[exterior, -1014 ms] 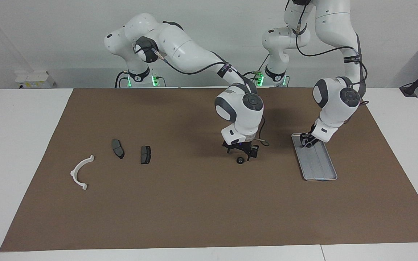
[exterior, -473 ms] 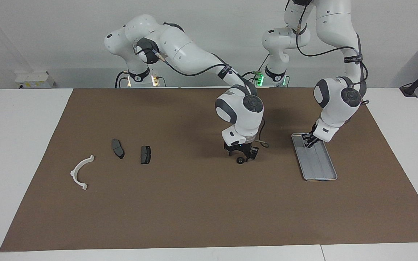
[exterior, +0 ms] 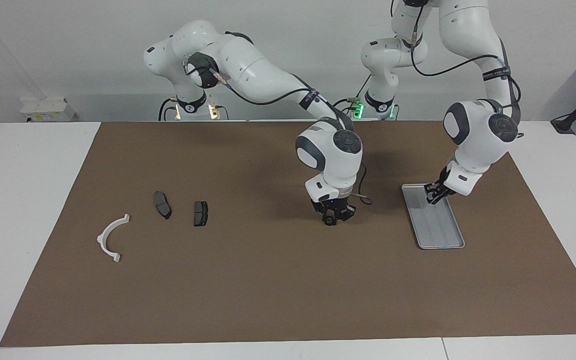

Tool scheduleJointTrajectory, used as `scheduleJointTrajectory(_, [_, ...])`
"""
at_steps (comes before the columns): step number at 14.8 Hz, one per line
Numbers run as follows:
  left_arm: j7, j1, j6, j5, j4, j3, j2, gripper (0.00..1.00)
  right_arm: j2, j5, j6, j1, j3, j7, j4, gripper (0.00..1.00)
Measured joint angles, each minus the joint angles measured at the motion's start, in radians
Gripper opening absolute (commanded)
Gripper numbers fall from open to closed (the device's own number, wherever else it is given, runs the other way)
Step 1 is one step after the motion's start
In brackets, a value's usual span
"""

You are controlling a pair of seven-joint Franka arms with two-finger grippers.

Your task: Place bearing gear from tray to pile

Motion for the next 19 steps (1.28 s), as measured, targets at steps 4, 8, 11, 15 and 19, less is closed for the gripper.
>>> scheduleJointTrajectory(4, [-0.01,0.0,0.0,-0.003,0.002,0.0,0.0,0.02,-0.001,-0.033,-0.04,-0.001,0.0,-0.006,0.006,0.0])
scheduleJointTrajectory(8, [-0.024,0.0,-0.001,-0.005,0.01,-0.004,0.0,0.03,-0.075,-0.04,-0.269,-0.075,0.002,-0.205,0.051,0.0])
scheduleJointTrajectory(11, [-0.06,-0.008,-0.022,-0.007,0.04,-0.016,0.001,0.03,-0.216,-0.008,-0.44,-0.219,0.012,-0.509,0.06,0.0])
scheduleJointTrajectory(15, [-0.306,-0.173,-0.08,-0.011,0.146,-0.023,0.022,0.02,-0.322,0.006,-0.536,-0.426,0.015,-0.947,0.052,0.0])
scheduleJointTrajectory(19, [-0.624,-0.421,-0.095,-0.003,0.297,-0.027,0.126,0.02,-0.316,0.017,-0.421,-0.601,0.019,-1.207,-0.037,0.0])
